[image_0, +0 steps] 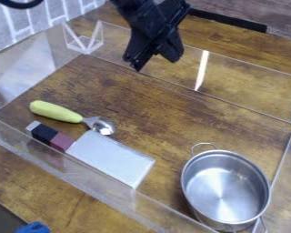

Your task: Move the toy knife to the left side of the table

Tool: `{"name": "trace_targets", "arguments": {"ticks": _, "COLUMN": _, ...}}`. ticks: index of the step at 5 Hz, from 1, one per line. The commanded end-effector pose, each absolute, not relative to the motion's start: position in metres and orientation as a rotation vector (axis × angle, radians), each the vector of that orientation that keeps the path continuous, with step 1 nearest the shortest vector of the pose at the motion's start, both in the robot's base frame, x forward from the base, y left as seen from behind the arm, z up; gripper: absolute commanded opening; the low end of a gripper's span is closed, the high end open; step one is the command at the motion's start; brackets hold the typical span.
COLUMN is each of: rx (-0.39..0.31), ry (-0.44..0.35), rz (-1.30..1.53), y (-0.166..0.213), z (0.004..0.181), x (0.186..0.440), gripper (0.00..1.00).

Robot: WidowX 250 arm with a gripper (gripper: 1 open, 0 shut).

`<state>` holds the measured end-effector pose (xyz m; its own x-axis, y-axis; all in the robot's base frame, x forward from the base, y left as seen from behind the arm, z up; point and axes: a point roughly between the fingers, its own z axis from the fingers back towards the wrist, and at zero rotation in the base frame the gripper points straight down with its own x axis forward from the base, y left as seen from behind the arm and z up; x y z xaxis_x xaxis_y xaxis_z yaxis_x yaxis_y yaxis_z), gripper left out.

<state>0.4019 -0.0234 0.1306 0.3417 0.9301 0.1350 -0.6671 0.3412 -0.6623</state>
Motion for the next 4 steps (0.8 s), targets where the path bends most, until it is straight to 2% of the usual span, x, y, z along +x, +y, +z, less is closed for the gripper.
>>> {"name": "trace_targets", "arguments": {"ticks": 1, "rx": -0.602, "ry": -0.596, "rz": 1.06, "y": -0.038, "z": 0.136, "x": 0.407, "gripper": 0.0}}
{"name": "trace_targets", "arguments": {"ticks": 2, "rx": -0.616, "ry": -0.601, "rz": 1.027, "y": -0.03, "z": 0.124, "x": 0.413, "gripper": 0.0}}
{"name": "trace_targets", "arguments": {"ticks": 4, "rx": -0.597, "ry": -0.6, "rz": 1.022, "y": -0.011, "z": 0.108, "x": 0.413, "gripper": 0.0}}
